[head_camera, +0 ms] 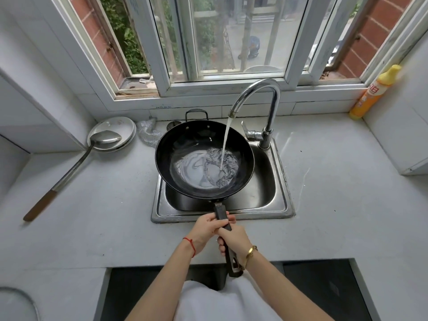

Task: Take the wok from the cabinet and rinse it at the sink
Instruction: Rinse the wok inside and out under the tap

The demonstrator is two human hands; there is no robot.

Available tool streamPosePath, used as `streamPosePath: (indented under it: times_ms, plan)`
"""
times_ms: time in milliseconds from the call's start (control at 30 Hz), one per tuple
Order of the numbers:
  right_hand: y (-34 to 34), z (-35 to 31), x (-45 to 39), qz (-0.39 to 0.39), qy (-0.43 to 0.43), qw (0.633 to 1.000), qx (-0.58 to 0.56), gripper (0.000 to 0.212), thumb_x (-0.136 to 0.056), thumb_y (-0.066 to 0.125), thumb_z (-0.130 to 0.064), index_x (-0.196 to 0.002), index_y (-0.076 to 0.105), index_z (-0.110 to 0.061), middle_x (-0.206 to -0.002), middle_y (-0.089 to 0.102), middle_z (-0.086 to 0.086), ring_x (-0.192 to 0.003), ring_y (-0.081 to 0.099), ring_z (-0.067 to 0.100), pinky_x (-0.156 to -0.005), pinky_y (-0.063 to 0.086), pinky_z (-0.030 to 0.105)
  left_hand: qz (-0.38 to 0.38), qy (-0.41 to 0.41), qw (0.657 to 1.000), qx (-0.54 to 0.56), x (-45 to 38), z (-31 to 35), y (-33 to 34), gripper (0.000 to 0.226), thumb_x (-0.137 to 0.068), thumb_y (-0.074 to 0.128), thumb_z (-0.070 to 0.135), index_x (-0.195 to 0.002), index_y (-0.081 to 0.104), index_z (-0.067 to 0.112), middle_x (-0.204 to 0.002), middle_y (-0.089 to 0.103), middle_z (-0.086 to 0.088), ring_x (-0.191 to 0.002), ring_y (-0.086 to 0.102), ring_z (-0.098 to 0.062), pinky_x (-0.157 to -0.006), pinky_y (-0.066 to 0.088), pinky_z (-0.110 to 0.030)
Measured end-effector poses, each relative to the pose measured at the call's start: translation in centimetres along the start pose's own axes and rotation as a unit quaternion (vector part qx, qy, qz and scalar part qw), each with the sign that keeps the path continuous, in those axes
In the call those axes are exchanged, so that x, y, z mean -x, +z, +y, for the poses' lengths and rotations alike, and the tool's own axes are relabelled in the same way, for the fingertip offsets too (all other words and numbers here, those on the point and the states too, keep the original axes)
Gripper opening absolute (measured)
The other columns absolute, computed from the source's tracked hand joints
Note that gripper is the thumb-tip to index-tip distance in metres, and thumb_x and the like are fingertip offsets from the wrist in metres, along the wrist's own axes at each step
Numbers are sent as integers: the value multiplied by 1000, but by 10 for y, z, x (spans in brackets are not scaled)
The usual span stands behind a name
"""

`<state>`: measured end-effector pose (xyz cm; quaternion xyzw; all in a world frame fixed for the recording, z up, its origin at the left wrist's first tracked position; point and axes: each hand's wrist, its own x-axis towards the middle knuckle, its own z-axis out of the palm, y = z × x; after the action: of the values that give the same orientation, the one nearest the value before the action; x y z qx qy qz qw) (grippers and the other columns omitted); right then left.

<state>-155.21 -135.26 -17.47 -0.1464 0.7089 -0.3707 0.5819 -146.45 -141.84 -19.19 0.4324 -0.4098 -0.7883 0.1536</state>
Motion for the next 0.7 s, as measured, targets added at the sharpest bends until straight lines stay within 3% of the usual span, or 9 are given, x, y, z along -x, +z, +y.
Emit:
streamPosePath:
  times_ms: [200, 300, 367, 467, 567, 700]
  plan:
    - [6, 14, -4, 46, -65, 995, 60, 9, -90, 57, -13, -81, 59, -11, -52, 54, 2, -37, 51, 13, -40, 43, 24, 51, -11, 998, -30, -3, -8, 4, 26, -91, 62, 6, -116, 66, -1, -110, 73, -10, -96, 69, -14, -84, 55, -21]
    - [11, 16, -3, 70, -84, 990, 84, 15, -89, 57, -10, -75, 58, -13, -60, 56, 6, -36, 51, 11, -36, 42, 22, 63, -12, 998, -4, -4, -14, 3, 27, -91, 60, 2, -117, 63, -3, -112, 71, -18, -100, 68, -22, -89, 54, -26]
    - [12, 17, -3, 79, -95, 987, 99, 18, -89, 57, -10, -72, 58, -15, -67, 58, 8, -36, 51, 10, -34, 41, 21, 57, -14, 998, 11, -4, -17, 2, 25, -91, 58, 1, -116, 63, -3, -109, 70, -19, -103, 66, -26, -95, 52, -32]
    - [12, 19, -1, 91, -115, 981, 125, 27, -89, 56, -10, -64, 56, -20, -64, 57, 7, -36, 51, 8, -32, 38, 19, 34, -12, 999, 23, -3, -19, 1, 18, -92, 56, 0, -108, 64, -1, -102, 70, -16, -98, 66, -24, -90, 52, -28]
    - [10, 21, 2, 104, -120, 978, 136, 17, -90, 56, -12, -75, 65, -12, -62, 57, 6, -36, 50, 6, -31, 33, 14, 11, -9, 999, 28, -2, -18, 2, 19, -93, 54, -2, -110, 61, -2, -100, 69, -14, -93, 66, -19, -83, 54, -22]
    - [9, 26, 4, 116, -123, 975, 141, 17, -91, 56, -19, -83, 67, -9, -65, 60, 8, -39, 56, 17, -31, 38, 19, -23, -6, 999, 35, 0, -18, 3, 19, -93, 53, -2, -111, 61, -2, -102, 68, -14, -96, 66, -20, -85, 54, -22]
